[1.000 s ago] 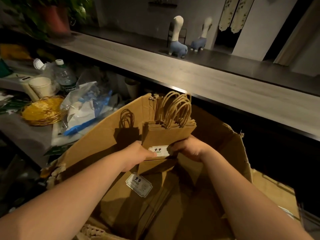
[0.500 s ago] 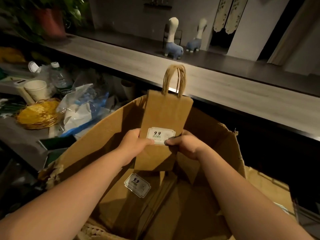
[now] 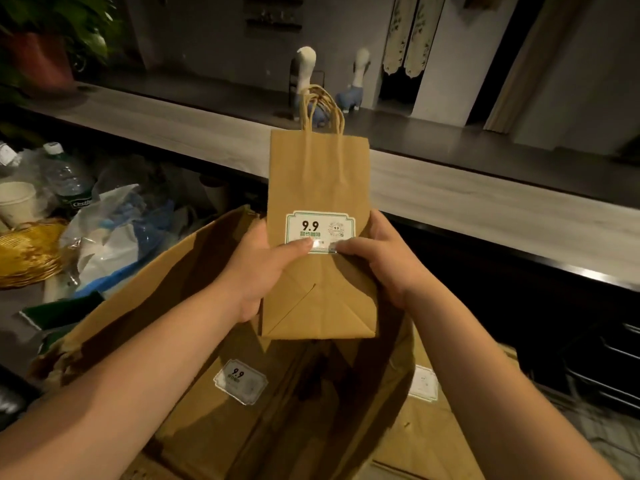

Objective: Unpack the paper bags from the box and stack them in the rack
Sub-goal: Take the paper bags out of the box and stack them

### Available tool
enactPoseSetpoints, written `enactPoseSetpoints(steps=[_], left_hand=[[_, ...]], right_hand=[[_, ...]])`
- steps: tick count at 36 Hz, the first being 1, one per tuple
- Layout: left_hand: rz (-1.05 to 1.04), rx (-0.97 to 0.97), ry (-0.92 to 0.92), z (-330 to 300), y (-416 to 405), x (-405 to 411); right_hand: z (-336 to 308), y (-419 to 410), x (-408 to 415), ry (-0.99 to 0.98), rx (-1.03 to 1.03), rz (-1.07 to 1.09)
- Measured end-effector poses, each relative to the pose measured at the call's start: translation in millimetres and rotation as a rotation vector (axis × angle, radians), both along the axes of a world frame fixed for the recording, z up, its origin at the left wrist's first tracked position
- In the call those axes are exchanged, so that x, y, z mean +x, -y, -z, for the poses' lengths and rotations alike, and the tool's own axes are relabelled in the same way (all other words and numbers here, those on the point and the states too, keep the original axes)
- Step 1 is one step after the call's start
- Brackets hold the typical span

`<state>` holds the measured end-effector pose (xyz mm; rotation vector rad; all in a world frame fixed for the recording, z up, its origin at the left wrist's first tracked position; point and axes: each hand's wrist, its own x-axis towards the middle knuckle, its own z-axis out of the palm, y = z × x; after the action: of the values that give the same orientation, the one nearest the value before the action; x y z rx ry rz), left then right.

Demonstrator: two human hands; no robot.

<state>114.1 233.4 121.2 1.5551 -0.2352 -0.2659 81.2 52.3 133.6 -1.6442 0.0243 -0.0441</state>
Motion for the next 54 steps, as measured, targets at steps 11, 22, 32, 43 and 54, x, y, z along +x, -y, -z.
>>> enactPoseSetpoints(steps=[11, 22, 32, 43, 54], left_hand=[[0.184, 0.007, -0.043, -24.3, 98.4, -55.5], [0.276, 0.205, -0.005, 16.2, 171.7, -128.7], [0.176, 0.361, -0.097, 77.4, 180.4, -176.9], [0.137, 0.319, -0.200, 109.9, 176.4, -190.8], [0.084, 0.355, -0.289, 133.5, 175.3, -189.5]], right_hand=[[-9.9, 89.4, -93.5, 0.044, 0.095, 0.156], [55.2, 141.9, -181.4, -0.066, 0.255, 0.356], [121.0, 139.9, -220.8, -0.187, 0.291, 0.410], [154.6, 138.6, -225.3, -0.267, 0.294, 0.393], [172.9, 135.4, -221.2, -0.388, 0.293, 0.386]])
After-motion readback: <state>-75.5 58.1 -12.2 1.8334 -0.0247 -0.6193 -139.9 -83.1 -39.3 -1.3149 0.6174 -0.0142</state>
